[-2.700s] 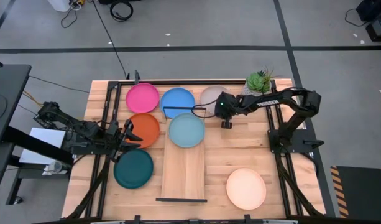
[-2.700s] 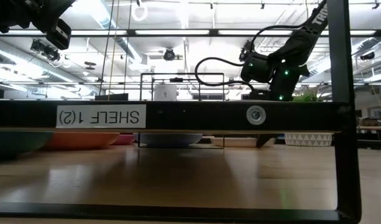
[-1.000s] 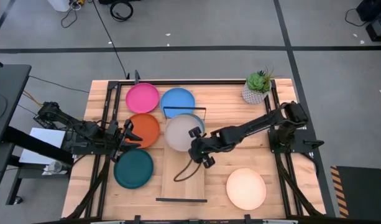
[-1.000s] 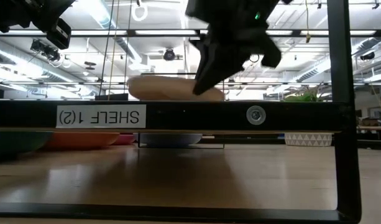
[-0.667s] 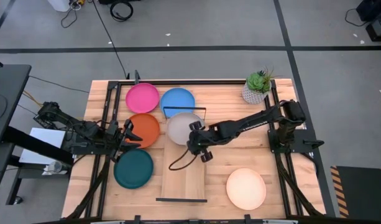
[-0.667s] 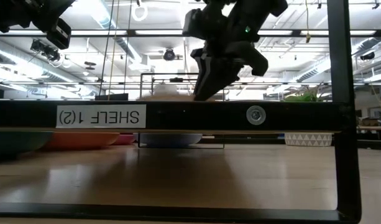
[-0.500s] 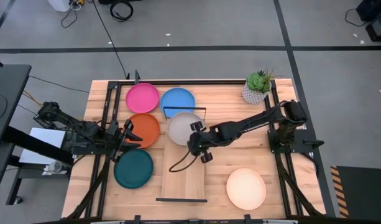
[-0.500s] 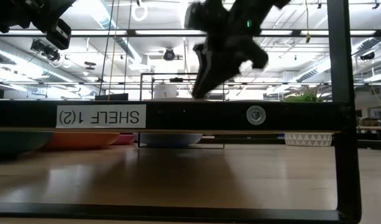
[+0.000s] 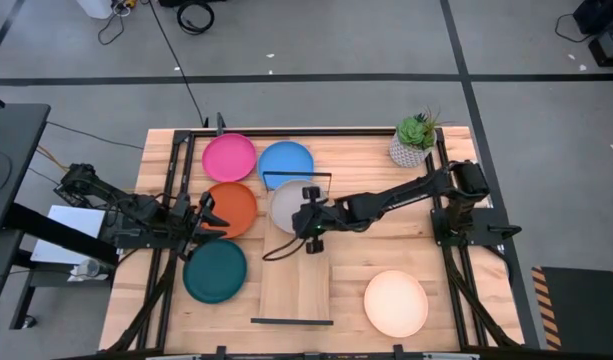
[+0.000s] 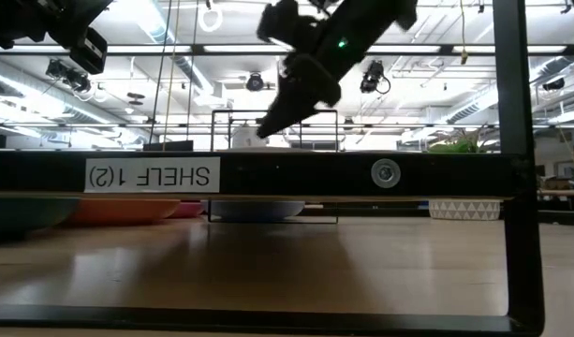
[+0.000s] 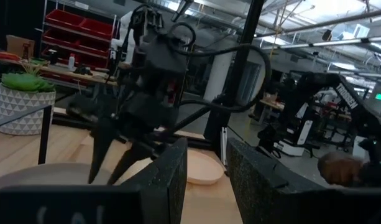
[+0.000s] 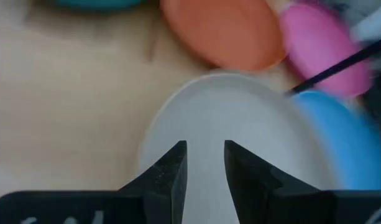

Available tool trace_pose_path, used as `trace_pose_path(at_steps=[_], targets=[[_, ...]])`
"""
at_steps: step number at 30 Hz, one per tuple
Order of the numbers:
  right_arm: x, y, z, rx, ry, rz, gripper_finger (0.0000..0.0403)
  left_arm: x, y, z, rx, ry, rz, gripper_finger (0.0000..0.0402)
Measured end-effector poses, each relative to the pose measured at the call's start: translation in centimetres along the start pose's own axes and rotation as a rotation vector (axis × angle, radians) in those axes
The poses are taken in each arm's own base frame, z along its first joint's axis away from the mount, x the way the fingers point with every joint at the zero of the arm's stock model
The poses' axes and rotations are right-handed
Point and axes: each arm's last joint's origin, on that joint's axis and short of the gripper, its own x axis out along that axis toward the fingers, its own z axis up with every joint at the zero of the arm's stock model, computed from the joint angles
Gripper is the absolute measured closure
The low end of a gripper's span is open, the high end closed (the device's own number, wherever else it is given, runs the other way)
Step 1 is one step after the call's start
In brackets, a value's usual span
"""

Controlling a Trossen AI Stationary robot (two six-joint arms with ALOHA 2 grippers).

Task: Place and stack plates onto a shelf
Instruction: Stack the light orange plate on top of the gray plate on the shelf

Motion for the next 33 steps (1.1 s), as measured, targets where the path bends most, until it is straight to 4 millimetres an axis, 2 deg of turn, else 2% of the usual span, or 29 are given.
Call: trace_pose_path(at_steps=[4, 10, 12, 14, 16, 20, 24, 30, 33], targets=[[1.3, 0.8, -1.2, 0.0, 0.049, 0.065, 0.0291, 0.1, 0.0, 0.0, 0.003, 0.0, 0.011, 0.0283], [0.9, 1.5, -1.2, -0.036, 0.088, 0.05, 0.0291, 0.2, 0.0, -0.1, -0.005, -0.002, 0.029, 0.0283], [-0.2, 1.3, -0.2, -0.038, 0.066, 0.033, 0.0291, 0.2, 0.0, -0.1, -0.006, 0.0, 0.025, 0.0283], [-2.1, 1.0, 1.2, -0.034, 0.021, 0.009, 0.0291, 0.2, 0.0, 0.0, -0.008, -0.004, 0.024, 0.0283], [-3.7, 0.9, 1.6, -0.042, 0.027, 0.009, 0.0291, 0.2, 0.0, -0.1, -0.02, 0.002, 0.02, 0.0283], [-5.9, 2.2, 1.0, -0.03, 0.095, 0.15, 0.0291, 0.2, -0.2, -0.2, -0.073, 0.025, -0.052, 0.0283], [-7.7, 4.5, 0.2, -0.002, 0.203, 0.288, 0.0291, 0.2, -0.3, -0.2, -0.061, 0.031, -0.086, 0.0283], [-9.7, 7.9, -2.0, 0.104, 0.451, 0.336, 0.0291, 0.2, 0.0, -0.1, 0.018, 0.014, 0.009, 0.0283], [-10.0, 9.7, -2.9, 0.159, 0.539, 0.356, 0.0291, 0.2, 0.1, -0.2, 0.064, 0.02, 0.035, 0.0283]])
